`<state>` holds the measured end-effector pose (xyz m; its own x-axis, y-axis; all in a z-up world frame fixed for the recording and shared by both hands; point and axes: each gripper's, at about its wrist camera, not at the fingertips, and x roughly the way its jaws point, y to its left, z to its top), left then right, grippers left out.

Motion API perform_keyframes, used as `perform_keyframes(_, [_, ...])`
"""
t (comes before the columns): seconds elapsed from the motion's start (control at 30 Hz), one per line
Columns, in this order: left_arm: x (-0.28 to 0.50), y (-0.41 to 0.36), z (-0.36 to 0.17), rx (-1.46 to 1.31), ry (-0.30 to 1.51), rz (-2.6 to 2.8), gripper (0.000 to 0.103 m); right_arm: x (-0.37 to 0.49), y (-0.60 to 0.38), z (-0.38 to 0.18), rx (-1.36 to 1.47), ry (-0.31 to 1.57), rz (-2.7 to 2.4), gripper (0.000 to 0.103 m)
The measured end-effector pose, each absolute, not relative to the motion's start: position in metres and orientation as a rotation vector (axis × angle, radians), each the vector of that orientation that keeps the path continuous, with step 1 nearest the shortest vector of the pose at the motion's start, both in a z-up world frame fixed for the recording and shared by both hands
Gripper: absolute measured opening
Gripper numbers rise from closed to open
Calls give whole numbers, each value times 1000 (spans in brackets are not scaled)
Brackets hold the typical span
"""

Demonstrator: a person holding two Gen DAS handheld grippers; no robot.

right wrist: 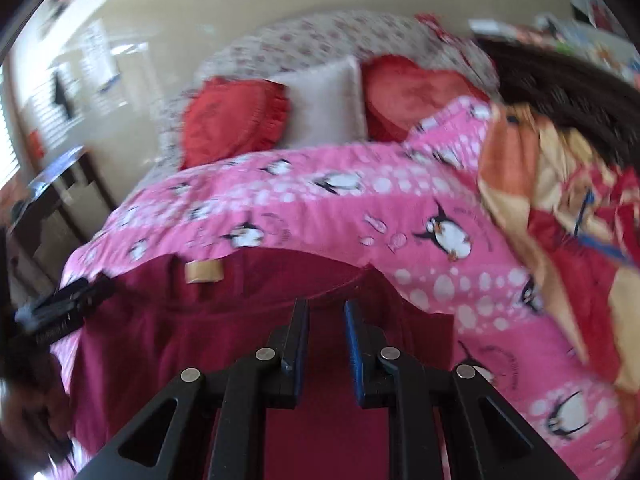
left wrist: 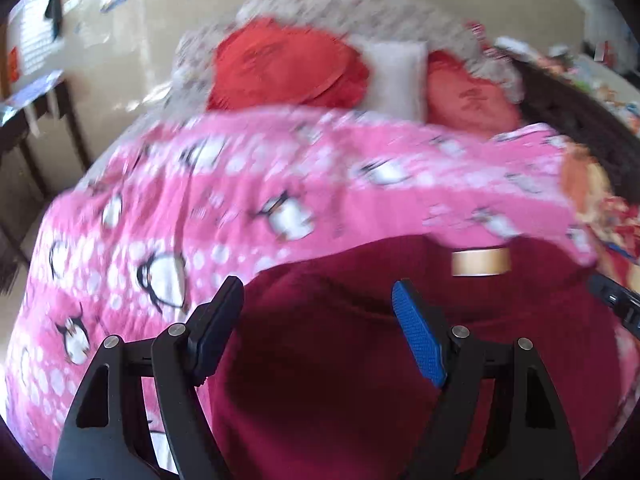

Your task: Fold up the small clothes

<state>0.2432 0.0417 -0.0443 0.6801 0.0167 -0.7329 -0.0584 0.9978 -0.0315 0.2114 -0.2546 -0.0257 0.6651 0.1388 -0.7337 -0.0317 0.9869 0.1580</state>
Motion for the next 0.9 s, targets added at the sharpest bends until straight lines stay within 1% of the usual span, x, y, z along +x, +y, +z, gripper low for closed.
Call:
perform_keyframes(0.07, [251, 58, -67, -95, 875, 72, 78, 225, -259, -46, 123, 875, 45, 16])
perform_keyframes(0.13, [247, 70, -83, -156, 859, 27, 78, 227, -262, -54, 114, 837, 38, 17])
perform_keyframes(0.2, [242, 75, -85, -188, 821, 3, 78, 227, -260, -60, 88, 801, 36, 17])
perform_keyframes(0.3, [247, 79, -88, -217, 824, -10, 79, 228, -264, -68, 110, 774, 39, 18])
perform_keyframes(0.37, [250, 81, -90, -231, 828, -23, 83, 232, -273, -71, 177, 776, 67, 18])
perform_keyframes(0.4, [251, 81, -91, -232, 832, -35, 87, 234, -278, -72, 209, 775, 81, 18])
perform_keyframes(0.43, [252, 78, -91, -229, 837, -40, 89, 235, -282, -74, 237, 776, 93, 18])
perform_keyframes(0.57, [257, 65, -87, -164, 867, -22, 93, 235, -278, -72, 224, 779, 86, 18])
perform_keyframes(0.67, [252, 58, -71, -92, 912, -6, 89, 234, -269, -56, 163, 828, 77, 20])
perform_keyframes(0.7, [242, 59, -58, -97, 893, -5, 87, 229, -267, -42, 163, 840, 73, 20])
perform_keyframes(0.73, [227, 58, -42, -112, 853, -33, 87, 221, -265, -30, 173, 822, 89, 20])
perform_keyframes(0.8, [192, 51, -18, -123, 782, -100, 87, 192, -252, -5, 142, 753, 152, 22])
perform_keyframes(0.83, [171, 42, -10, -107, 764, -130, 87, 172, -238, 5, 105, 734, 206, 24])
perform_keyframes(0.9, [141, 25, -12, -52, 771, -155, 87, 144, -213, 6, 45, 768, 303, 28])
